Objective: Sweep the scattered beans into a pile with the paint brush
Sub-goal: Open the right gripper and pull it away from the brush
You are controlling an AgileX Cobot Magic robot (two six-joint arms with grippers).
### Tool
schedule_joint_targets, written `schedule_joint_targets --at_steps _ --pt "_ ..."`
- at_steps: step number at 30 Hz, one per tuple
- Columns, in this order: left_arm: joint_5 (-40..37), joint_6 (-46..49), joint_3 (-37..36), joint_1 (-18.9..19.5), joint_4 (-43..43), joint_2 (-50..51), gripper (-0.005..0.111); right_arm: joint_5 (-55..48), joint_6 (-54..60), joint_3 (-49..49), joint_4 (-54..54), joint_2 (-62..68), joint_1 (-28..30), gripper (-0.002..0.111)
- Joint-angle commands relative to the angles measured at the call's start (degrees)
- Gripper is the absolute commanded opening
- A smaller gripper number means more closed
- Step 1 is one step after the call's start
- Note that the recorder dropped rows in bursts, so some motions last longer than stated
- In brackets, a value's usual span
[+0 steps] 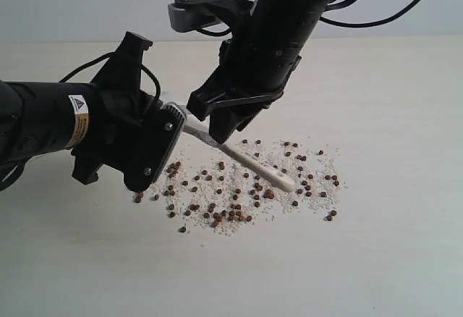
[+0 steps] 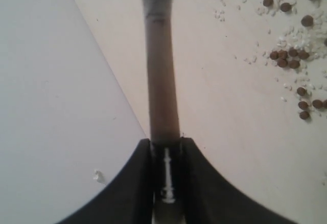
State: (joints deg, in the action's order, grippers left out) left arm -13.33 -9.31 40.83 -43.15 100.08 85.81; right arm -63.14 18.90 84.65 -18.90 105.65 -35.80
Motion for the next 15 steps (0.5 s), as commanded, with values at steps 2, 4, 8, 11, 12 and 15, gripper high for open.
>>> schedule_joint_targets --at_steps 2,4,8,11,12,15 --pt "-1.0 0.0 0.0 -0.3 -0.1 0.2 0.0 0.0 -0.2 0.4 1.5 -0.3 0.3 0.049" --pt "-1.4 0.0 0.0 -0.3 -0.1 0.2 0.0 -0.4 -0.2 0.4 2.7 -0.3 0.3 0.051" --pt "-2.6 0.0 0.0 -0.3 -0.7 0.2 0.0 -3.4 -3.4 0.4 12.8 -2.4 0.3 0.051" --pt "-3.4 0.0 0.0 -0.3 -1.9 0.2 0.0 -6.4 -5.3 0.4 18.6 -5.8 0.3 0.051" --pt "-3.5 0.0 0.0 -0.3 -2.2 0.2 0.0 -6.6 -5.3 0.4 19.3 -7.3 0.3 0.051" --pt "-3.5 0.0 0.0 -0.3 -3.8 0.2 0.0 -5.8 -4.4 0.4 19.6 -12.7 0.3 0.051"
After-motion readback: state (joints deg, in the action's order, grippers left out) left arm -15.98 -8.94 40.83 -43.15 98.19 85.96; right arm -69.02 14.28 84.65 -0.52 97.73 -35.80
